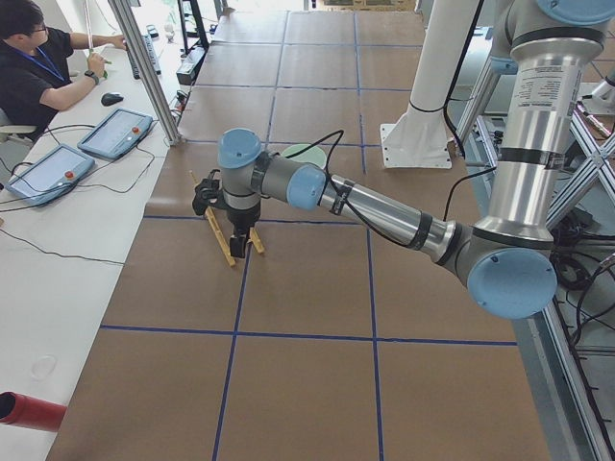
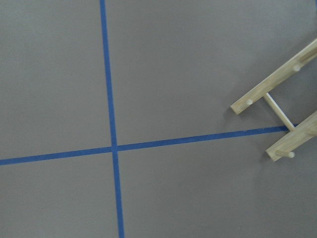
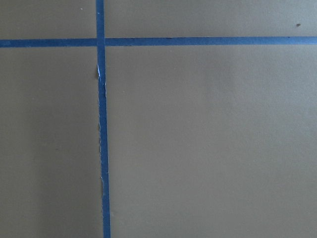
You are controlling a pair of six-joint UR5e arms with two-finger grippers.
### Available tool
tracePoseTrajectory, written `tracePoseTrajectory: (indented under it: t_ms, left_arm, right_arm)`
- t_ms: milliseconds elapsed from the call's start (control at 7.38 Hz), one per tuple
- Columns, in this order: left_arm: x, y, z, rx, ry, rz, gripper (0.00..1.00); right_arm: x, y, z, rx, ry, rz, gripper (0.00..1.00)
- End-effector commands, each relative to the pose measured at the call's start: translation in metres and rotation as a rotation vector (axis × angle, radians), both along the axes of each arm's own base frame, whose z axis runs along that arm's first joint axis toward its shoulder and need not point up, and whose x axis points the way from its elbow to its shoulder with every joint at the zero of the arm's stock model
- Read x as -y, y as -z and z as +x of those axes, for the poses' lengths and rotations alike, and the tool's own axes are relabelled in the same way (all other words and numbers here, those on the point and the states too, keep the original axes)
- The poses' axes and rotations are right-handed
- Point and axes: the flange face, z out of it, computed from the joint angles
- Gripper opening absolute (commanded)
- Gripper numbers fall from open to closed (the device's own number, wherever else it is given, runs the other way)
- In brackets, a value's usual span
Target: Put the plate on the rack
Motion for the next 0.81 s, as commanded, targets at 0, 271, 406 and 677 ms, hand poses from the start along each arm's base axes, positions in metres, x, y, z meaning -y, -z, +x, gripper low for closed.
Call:
tracePoseTrajectory:
  t_ms: [0,271,406,677]
  left_arm:
    - [0.006,0.081,0.068,-0.074,0.043,-0.032,1.0]
    - [-0.002,0.15,0.141,-0.135,0.016,-0.044,1.0]
    - [-0.005,0.185,0.181,-0.167,-0.001,-0.067,1.0]
    - [-0.018,0.224,0.226,-0.197,-0.03,-0.098,1.0]
  right_arm:
    - [0.0,0.0,0.0,0.0,0.0,-0.001,1.0]
    - [0.0,0.0,0.0,0.0,0.0,-0.001,1.0]
    - [0.0,0.0,0.0,0.0,0.0,-0.001,1.0]
    - [0.0,0.0,0.0,0.0,0.0,0.001,1.0]
